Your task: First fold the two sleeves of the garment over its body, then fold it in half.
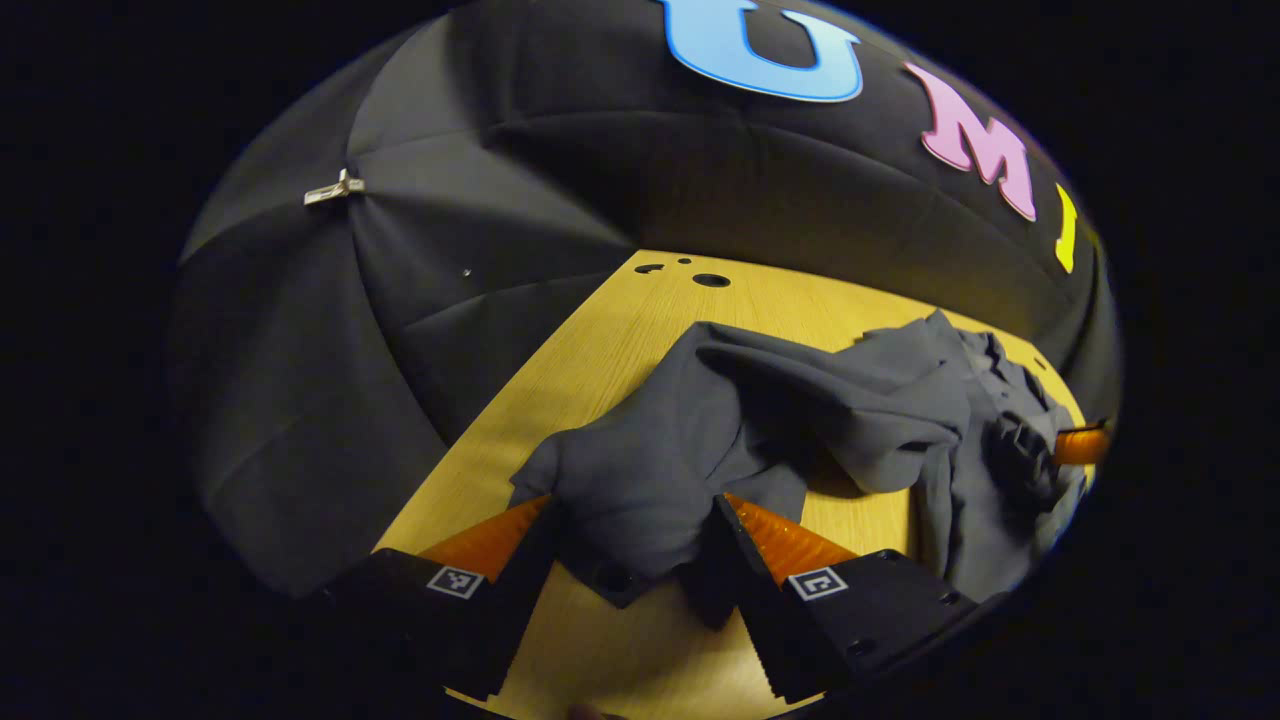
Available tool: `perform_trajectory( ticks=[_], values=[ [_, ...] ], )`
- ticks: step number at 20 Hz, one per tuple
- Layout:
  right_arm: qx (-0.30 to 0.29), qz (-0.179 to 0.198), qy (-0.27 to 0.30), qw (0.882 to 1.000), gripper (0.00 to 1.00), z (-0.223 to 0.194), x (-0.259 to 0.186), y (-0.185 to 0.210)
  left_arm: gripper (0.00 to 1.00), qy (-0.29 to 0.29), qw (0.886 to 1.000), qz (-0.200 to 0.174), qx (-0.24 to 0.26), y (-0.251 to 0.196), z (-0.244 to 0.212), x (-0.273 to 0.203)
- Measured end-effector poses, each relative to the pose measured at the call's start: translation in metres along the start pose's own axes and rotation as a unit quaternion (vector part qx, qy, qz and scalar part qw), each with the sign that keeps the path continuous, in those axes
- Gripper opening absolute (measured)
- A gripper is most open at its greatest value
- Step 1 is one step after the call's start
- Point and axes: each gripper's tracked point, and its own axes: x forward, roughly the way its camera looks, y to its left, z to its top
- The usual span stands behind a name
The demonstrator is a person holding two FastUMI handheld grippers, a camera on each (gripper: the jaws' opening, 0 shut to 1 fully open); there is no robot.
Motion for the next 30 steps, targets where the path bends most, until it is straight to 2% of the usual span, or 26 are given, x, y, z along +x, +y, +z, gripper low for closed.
perform_trajectory(
  ticks=[1,4,7,12,13,14,17,19,20,24,30],
  values=[
    [0.000,-0.001,-0.004,1.000,0.78,0.002,-0.008,-0.002,0.94,0.002,1.000,-0.001,0.002,0.000,-0.002,0.003],
    [0.008,-0.008,-0.018,1.000,0.78,0.010,-0.037,-0.012,0.85,0.005,1.000,-0.013,0.004,-0.002,0.000,0.002],
    [0.016,-0.023,-0.033,0.999,0.78,0.016,-0.068,-0.031,0.14,0.016,1.000,-0.023,0.001,-0.001,0.002,-0.002],
    [0.028,-0.059,-0.055,0.996,0.79,0.020,-0.118,-0.078,0.12,-0.026,1.000,0.009,0.009,0.013,0.036,-0.040],
    [0.029,-0.067,-0.058,0.996,0.78,0.019,-0.126,-0.088,0.15,-0.038,0.999,0.012,0.010,0.015,0.048,-0.049],
    [0.030,-0.076,-0.062,0.995,0.78,0.019,-0.133,-0.099,0.12,-0.050,0.999,0.015,0.009,0.017,0.059,-0.059],
    [0.042,-0.094,-0.077,0.992,0.78,0.025,-0.152,-0.123,0.12,-0.089,0.996,0.021,-0.008,0.018,0.094,-0.090],
    [0.047,-0.103,-0.090,0.990,0.78,0.031,-0.163,-0.136,0.08,-0.111,0.993,0.021,-0.020,0.012,0.117,-0.108],
    [0.048,-0.105,-0.095,0.989,0.78,0.035,-0.169,-0.142,0.11,-0.122,0.992,0.018,-0.024,0.007,0.126,-0.118],
    [0.039,-0.117,-0.103,0.987,0.79,0.038,-0.185,-0.162,0.11,-0.154,0.988,-0.001,-0.017,-0.023,0.161,-0.150],
    [0.038,-0.130,-0.099,0.986,0.78,0.025,-0.205,-0.188,0.11,-0.187,0.980,-0.067,-0.002,-0.105,0.204,-0.184]
  ],
)
